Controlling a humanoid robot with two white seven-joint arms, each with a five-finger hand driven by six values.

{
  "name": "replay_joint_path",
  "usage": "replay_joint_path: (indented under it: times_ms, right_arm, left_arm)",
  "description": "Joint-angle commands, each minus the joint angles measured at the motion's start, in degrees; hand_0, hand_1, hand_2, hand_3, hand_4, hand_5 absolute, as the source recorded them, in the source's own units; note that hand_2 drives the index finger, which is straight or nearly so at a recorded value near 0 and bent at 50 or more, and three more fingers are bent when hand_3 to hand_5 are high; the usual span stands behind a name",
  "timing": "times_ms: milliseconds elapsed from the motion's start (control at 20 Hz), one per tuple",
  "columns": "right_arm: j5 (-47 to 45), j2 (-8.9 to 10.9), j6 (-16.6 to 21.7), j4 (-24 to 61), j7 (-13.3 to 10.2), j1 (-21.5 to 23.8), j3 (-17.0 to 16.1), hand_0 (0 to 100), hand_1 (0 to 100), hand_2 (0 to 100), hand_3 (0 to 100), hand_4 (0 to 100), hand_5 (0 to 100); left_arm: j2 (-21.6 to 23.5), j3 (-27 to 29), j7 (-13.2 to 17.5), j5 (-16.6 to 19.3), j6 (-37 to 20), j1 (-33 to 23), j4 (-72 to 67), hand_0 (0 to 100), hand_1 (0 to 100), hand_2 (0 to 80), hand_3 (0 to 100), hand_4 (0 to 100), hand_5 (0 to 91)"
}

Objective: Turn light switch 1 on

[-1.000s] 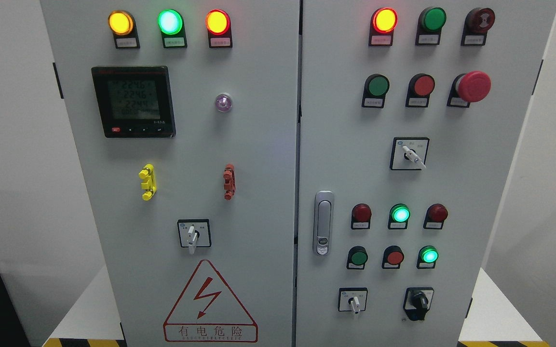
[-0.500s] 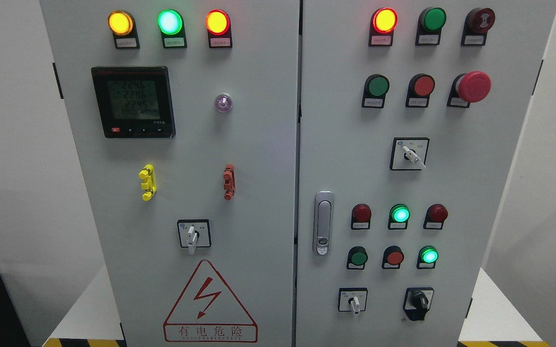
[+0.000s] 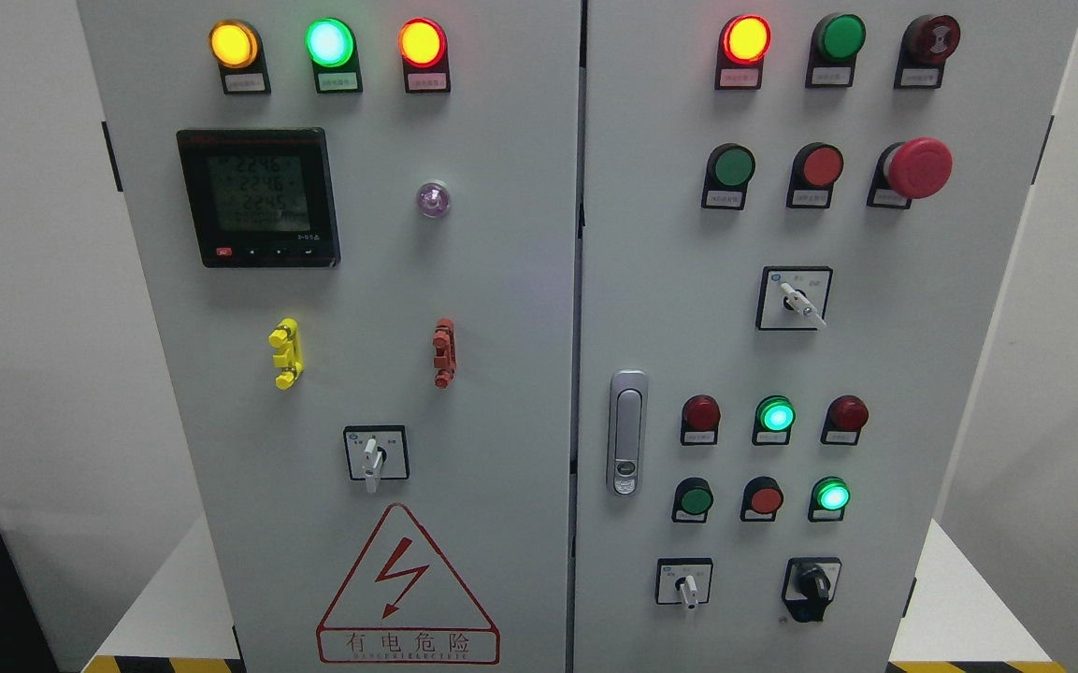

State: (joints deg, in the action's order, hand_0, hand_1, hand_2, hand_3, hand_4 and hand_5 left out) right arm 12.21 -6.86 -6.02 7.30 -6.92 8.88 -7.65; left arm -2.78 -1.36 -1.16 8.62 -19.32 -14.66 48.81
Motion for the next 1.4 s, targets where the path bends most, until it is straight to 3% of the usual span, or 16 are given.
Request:
replay_joint_path:
  times_ms: [0,150,300,600,850,1200,1350]
  right_arm:
    - [0.0,0.0,0.0,0.0,0.0,0.0,0.0,5,0,0,0,0,0]
    - [0.0,0.0,0.0,0.0,0.0,0.0,0.0,5,0,0,0,0,0]
    - [0.0,0.0,0.0,0.0,0.1,0.0,0.0,5,0,0,0,0,0]
    - [0.0,0.0,0.0,0.0,0.0,0.0,0.0,5,0,0,0,0,0]
    - [0.0,0.0,0.0,0.0,0.0,0.0,0.0,5,0,0,0,0,0]
    - [0.0,0.0,0.0,0.0,0.1,0.0,0.0,5,0,0,0,0,0]
    - [0.0,0.0,0.0,0.0,0.1,0.0,0.0,5,0,0,0,0,0]
  left_arm:
    - [1.0,1.9,-0.2,0.3,-4.8,-0.9,25.3,22,26,33.2,61,77,51.6]
    - [1.0,1.9,-0.3,0.2,-4.7,-1.5,32.5,20,32,38.3,69,85,68.2]
    - [1.1,1.5,-1.7,0.3,-4.5,-1.5,39.7,18,35,41.0,73,89,78.0]
    - [0.9,0.2,-5.6,0.4,-3.4,-1.3,50.6,17,38,45.6,78,91,81.2]
    - [0.6,-0.7,-5.6,0.3,1.1,-0.4,57.3,15,40,47.3,83,92,83.9]
    - [0.5,-2.3,-6.1,0.6,8.6,6.7,62.3,13,40,47.2,85,93,84.9]
    - [0.6,-4.3,-8.4,0.6,11.7,9.6,62.3,11,41,47.2,85,93,84.9]
